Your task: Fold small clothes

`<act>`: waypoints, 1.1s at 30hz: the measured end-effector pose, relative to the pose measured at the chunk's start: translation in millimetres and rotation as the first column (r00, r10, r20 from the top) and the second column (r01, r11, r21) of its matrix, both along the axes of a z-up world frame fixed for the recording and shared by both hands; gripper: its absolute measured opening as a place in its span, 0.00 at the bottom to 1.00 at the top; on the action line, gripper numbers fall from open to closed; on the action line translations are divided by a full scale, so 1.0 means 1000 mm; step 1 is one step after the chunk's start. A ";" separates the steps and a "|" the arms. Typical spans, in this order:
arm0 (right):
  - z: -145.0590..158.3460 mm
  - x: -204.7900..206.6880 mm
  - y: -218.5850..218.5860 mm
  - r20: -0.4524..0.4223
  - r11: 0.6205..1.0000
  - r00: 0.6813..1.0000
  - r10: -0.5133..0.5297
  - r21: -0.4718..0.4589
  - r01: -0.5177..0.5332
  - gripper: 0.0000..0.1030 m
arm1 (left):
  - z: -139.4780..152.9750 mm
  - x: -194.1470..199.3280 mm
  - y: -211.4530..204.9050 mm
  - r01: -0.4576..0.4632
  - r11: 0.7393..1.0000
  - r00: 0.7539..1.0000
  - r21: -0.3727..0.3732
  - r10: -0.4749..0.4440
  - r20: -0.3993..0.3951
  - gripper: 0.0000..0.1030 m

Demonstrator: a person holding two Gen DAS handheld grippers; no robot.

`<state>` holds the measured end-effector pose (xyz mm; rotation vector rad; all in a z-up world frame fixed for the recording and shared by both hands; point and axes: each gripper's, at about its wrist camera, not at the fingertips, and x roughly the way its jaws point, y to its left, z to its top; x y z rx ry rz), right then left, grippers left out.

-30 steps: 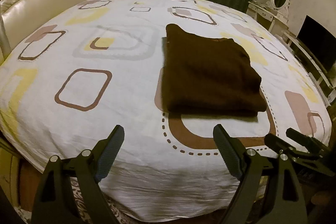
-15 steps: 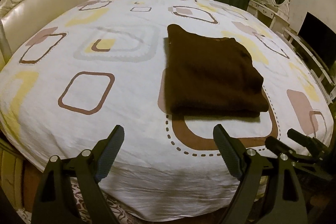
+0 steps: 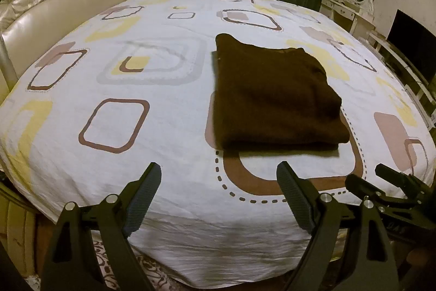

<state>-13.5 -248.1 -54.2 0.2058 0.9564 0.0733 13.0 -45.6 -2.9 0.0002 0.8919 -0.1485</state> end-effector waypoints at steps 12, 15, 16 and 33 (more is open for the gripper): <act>-0.001 -0.001 0.001 -0.004 1.000 1.000 -0.001 -0.001 0.001 0.90 | 0.000 -0.002 -0.001 0.011 1.000 1.000 0.018 -0.011 0.015 0.83; -0.003 0.000 0.000 -0.006 1.000 1.000 0.000 0.000 0.000 0.90 | -0.001 -0.002 -0.001 0.018 1.000 1.000 0.023 -0.019 0.008 0.83; -0.003 -0.001 0.000 -0.007 1.000 1.000 0.001 0.001 -0.001 0.90 | -0.001 -0.002 -0.001 0.019 1.000 1.000 0.025 -0.019 0.006 0.83; -0.007 -0.001 -0.001 -0.016 1.000 1.000 0.004 0.002 -0.004 0.90 | 0.002 -0.001 -0.004 0.008 0.999 1.000 0.048 -0.009 0.022 0.83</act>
